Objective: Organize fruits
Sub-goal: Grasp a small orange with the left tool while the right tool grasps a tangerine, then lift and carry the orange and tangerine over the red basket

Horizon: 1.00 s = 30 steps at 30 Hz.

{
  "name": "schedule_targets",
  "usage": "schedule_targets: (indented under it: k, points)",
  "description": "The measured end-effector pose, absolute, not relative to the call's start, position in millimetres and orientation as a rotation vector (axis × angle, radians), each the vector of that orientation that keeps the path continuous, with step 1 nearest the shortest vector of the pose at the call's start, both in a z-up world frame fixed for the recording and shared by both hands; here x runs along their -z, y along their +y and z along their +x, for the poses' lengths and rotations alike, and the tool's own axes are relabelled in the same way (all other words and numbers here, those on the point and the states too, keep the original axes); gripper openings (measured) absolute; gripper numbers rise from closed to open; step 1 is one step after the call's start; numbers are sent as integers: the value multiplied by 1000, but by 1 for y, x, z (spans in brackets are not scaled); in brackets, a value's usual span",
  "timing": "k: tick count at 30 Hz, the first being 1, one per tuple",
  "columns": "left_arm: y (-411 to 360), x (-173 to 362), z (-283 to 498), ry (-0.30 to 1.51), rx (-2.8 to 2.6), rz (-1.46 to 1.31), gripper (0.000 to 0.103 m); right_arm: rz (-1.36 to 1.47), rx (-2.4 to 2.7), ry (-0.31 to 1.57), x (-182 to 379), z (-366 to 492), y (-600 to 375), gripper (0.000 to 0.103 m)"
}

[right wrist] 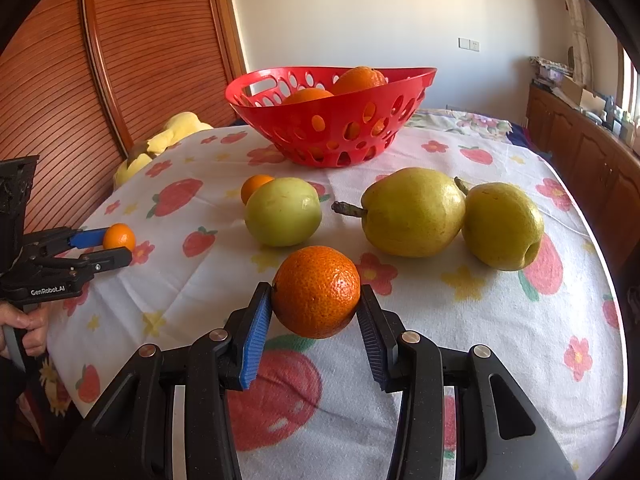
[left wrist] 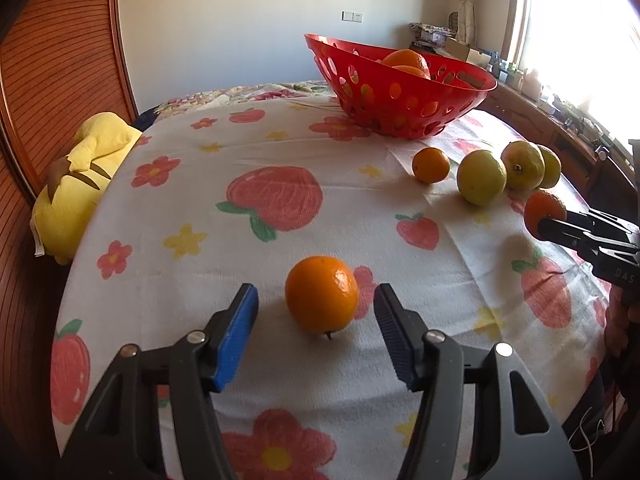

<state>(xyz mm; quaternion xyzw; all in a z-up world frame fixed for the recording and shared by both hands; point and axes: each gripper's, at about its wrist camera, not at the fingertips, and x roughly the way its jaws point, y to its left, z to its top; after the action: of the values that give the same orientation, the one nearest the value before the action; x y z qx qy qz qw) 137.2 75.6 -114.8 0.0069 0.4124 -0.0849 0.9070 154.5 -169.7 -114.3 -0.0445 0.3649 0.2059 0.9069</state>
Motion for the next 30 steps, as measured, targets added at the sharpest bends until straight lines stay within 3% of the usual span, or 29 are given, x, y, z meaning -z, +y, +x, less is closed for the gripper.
schedule_targets:
  k: [8, 12, 30]
  points:
    - [77, 117, 145, 864, 148, 18, 54, -96, -418, 763, 116, 156, -169, 43]
    - [78, 118, 145, 863, 169, 8, 34, -96, -421, 763, 118, 156, -169, 43]
    - [53, 88, 142, 790, 235, 9, 34, -98, -427, 761, 118, 155, -168, 43]
